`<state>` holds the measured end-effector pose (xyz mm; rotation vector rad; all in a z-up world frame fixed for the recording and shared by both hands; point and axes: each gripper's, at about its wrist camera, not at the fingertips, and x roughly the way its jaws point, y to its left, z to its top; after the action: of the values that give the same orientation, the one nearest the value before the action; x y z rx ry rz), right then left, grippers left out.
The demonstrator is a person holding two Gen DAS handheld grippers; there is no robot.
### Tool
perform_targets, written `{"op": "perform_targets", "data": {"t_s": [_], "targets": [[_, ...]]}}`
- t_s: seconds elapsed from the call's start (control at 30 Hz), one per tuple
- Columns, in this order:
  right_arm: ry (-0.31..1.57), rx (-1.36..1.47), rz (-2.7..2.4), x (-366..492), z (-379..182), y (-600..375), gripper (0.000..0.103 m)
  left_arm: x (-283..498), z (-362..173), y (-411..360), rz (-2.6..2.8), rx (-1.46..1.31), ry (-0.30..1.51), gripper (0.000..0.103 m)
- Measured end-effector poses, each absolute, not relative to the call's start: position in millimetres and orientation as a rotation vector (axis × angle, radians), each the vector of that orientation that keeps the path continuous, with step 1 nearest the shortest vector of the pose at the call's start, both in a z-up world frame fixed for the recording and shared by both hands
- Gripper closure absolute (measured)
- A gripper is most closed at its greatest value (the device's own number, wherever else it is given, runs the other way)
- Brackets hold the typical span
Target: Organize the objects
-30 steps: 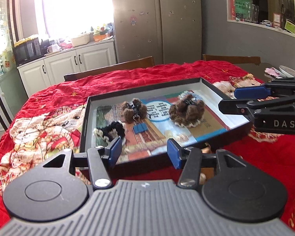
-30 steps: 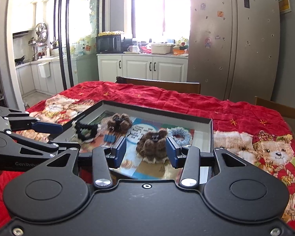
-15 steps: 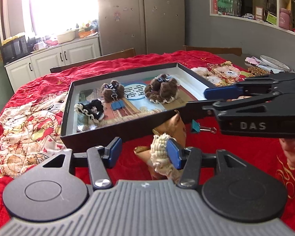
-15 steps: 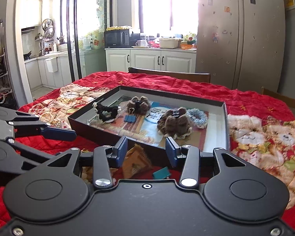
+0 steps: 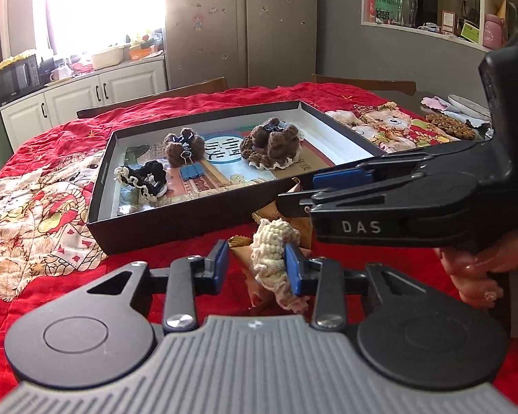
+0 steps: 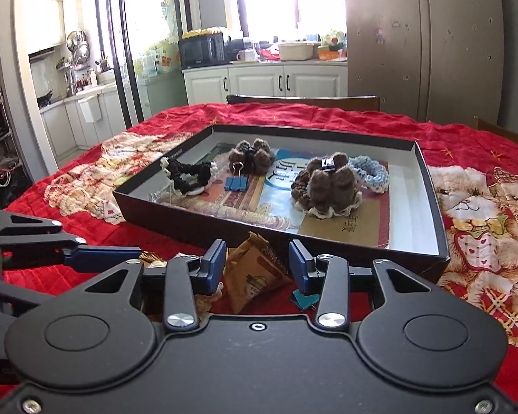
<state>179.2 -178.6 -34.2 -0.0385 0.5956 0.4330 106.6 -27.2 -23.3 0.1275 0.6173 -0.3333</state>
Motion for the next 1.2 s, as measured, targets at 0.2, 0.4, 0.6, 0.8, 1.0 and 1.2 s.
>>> {"op": "perform_targets", "data": {"t_s": [0.2,0.4,0.6,0.8,1.0,1.2], "targets": [[0.605,-0.046,0.432,183,-38,-175,0.066,106,-24,-26,-0.322,0.133,0.614,0.068],[0.607,-0.041,0.443,183,-39,-173,0.075,105,-24,-22,-0.315,0.128,0.618,0.072],[0.601,-0.045,0.443,181,-39,-173,0.08,102,-23,-18,-0.299,0.129,0.621,0.078],[0.587,-0.059,0.453,176,-37,-171,0.083,98,-20,-7,-0.282,0.105,0.629,0.083],[0.562,-0.058,0.469,167,-30,-171,0.084,89,-12,-2,-0.288,0.102,0.618,0.085],[0.535,-0.052,0.481,157,-22,-175,0.084,81,1,2,-0.28,0.103,0.587,0.086]]}}
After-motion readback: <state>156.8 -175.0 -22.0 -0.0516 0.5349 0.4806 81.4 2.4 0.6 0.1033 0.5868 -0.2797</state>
